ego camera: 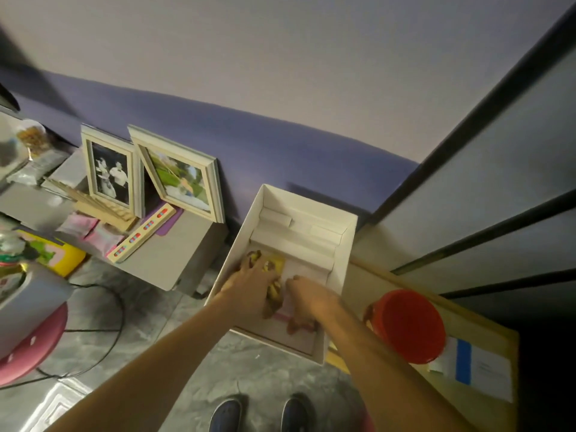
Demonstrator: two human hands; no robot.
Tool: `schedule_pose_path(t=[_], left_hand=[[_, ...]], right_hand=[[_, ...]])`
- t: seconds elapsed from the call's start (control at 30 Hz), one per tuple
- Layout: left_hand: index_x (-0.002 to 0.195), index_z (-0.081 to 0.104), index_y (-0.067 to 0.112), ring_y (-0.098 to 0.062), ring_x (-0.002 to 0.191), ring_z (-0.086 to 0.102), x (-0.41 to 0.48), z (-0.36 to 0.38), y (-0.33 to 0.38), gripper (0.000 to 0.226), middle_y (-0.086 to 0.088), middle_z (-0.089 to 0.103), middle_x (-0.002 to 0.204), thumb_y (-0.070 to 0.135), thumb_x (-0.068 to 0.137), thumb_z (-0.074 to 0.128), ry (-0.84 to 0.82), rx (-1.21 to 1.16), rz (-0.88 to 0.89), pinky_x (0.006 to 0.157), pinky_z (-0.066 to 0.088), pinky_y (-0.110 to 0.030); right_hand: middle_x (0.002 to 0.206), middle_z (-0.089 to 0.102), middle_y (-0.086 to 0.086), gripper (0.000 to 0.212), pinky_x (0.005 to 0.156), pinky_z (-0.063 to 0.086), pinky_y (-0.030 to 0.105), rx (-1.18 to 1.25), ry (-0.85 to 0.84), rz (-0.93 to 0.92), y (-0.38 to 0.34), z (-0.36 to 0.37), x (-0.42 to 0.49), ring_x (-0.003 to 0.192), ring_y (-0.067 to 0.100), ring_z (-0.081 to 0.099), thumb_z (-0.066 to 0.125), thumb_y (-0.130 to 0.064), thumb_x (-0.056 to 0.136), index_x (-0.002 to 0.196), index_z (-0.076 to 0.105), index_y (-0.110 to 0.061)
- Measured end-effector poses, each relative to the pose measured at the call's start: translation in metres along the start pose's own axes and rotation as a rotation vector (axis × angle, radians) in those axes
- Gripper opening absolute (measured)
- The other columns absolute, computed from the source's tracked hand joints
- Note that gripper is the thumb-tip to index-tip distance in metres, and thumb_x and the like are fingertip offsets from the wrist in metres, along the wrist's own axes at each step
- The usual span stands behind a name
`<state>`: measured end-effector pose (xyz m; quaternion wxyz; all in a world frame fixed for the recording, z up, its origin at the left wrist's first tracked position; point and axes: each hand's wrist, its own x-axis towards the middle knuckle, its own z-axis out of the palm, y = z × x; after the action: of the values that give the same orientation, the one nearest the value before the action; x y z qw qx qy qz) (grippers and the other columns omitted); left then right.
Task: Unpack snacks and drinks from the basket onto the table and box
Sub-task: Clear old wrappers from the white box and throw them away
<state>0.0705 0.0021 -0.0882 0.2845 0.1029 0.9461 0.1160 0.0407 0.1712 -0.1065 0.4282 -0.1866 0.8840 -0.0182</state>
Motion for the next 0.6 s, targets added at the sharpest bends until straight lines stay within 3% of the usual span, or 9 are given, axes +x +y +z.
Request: schedule_pose_path(t=[0.13,0.23,0.37,0.47,0.53,0.6], left_hand=[[0.135,0.053,0.034,-0.037,0.133,0.039,0.003,0.007,0.006,0.053,-0.002,0.038,0.147,0.049,0.087,0.069,0.026,-0.003,-0.031,0.100,0.048,-0.053],[0.124,0.059,0.037,-0.034,0.127,0.045,0.004,0.007,0.006,0.038,0.002,0.042,0.139,0.049,0.089,0.069,0.087,-0.046,-0.033,0.095,0.051,-0.051],[0.112,0.070,0.035,-0.025,0.114,0.057,-0.004,-0.005,-0.001,0.055,0.006,0.059,0.125,0.069,0.070,0.061,0.211,-0.266,-0.057,0.100,0.051,-0.043],[0.108,0.074,0.033,-0.023,0.102,0.066,-0.014,-0.027,-0.002,0.053,0.004,0.067,0.117,0.059,0.063,0.067,0.386,-0.380,-0.008,0.091,0.056,-0.038],[0.106,0.077,0.032,-0.019,0.093,0.068,-0.025,-0.052,-0.001,0.046,0.006,0.069,0.113,0.045,0.062,0.075,0.489,-0.497,0.026,0.084,0.058,-0.034],[0.109,0.076,0.036,-0.010,0.095,0.067,-0.040,-0.083,0.004,0.046,0.011,0.066,0.116,0.040,0.063,0.081,0.544,-0.552,0.050,0.086,0.057,-0.029]], right_hand=[[0.131,0.049,0.006,0.082,0.078,0.059,0.043,0.010,0.038,-0.018,0.001,-0.002,-0.001,0.110,0.032,0.062,0.098,-0.029,0.068,0.138,0.055,-0.019],[0.119,0.048,0.004,0.069,0.074,0.060,0.044,0.014,0.052,-0.035,-0.001,-0.006,-0.006,0.094,0.027,0.061,0.095,-0.023,0.068,0.128,0.062,-0.024],[0.113,0.050,0.002,0.057,0.074,0.062,0.044,0.043,0.114,-0.082,0.000,-0.024,-0.020,0.085,0.022,0.060,0.093,-0.018,0.062,0.112,0.066,-0.024],[0.115,0.047,-0.001,0.066,0.078,0.061,0.043,0.135,0.259,-0.113,0.010,-0.048,-0.039,0.095,0.023,0.059,0.091,-0.026,0.061,0.121,0.064,-0.024],[0.124,0.048,0.000,0.078,0.086,0.058,0.042,0.209,0.371,-0.148,0.021,-0.069,-0.061,0.108,0.024,0.057,0.089,-0.030,0.062,0.135,0.061,-0.024],[0.137,0.047,0.001,0.085,0.097,0.054,0.040,0.292,0.472,-0.167,0.030,-0.090,-0.090,0.120,0.024,0.054,0.088,-0.037,0.068,0.146,0.056,-0.023]])
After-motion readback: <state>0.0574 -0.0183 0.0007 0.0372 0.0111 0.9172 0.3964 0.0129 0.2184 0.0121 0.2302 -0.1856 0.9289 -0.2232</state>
